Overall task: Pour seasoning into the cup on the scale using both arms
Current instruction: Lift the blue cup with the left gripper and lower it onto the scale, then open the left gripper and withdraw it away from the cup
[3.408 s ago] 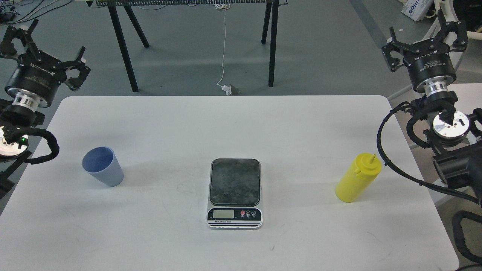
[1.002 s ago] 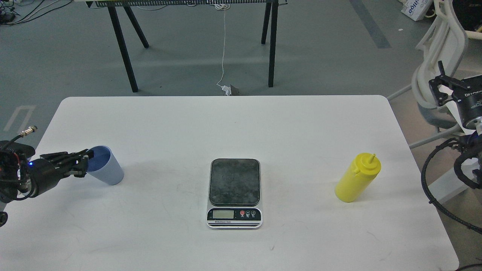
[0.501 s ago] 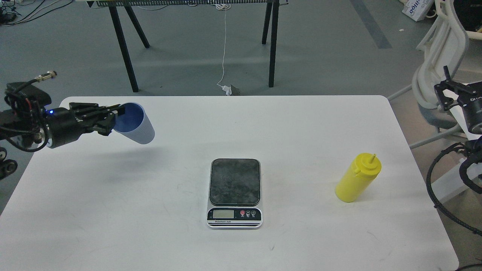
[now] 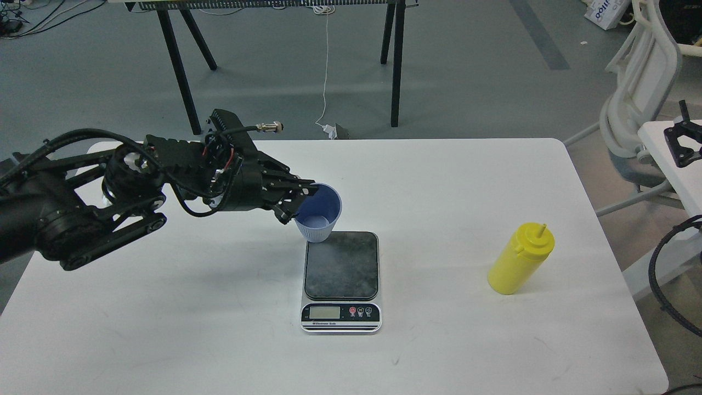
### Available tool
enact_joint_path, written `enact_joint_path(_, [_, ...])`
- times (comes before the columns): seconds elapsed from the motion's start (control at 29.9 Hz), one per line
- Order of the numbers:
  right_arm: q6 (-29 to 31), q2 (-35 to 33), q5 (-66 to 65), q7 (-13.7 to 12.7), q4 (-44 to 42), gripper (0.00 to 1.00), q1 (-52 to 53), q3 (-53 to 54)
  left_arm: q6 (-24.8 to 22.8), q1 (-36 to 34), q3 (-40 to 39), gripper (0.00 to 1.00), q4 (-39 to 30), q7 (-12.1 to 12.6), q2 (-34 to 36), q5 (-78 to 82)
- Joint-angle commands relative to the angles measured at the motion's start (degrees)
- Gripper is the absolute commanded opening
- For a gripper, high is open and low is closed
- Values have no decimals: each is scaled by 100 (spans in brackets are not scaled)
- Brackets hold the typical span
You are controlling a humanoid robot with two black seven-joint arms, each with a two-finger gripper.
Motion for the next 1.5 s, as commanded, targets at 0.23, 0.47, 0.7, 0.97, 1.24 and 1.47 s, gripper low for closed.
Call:
enact_joint_path(0.23, [0,-50,0,8,-1,100,-74,3,-48,249,100,5,-72,50,-329,-50])
enact_joint_path(0.47, [0,-42,0,8,-1,100,-74,20,-48,232,83,8,-29,296,-654,-313])
enact_joint_path(0.7, [0,-50,0,-1,-1,100,-65,29,-48,232,109,13,7,305,-743,-367])
enact_joint_path(0.97, [0,-50,0,-1,-1,100,-74,20,-39,188,83,33,138,305,-681,-384])
enact_joint_path(1.24, [0,-217,44,-36,174,100,-556,38,171,197,-548,86,130,252,-672,-1382])
enact_joint_path(1.47, [0,-569,1476,-54,1543,100,-2207,64,189,170,-1271,100,498,226,-655,-5257])
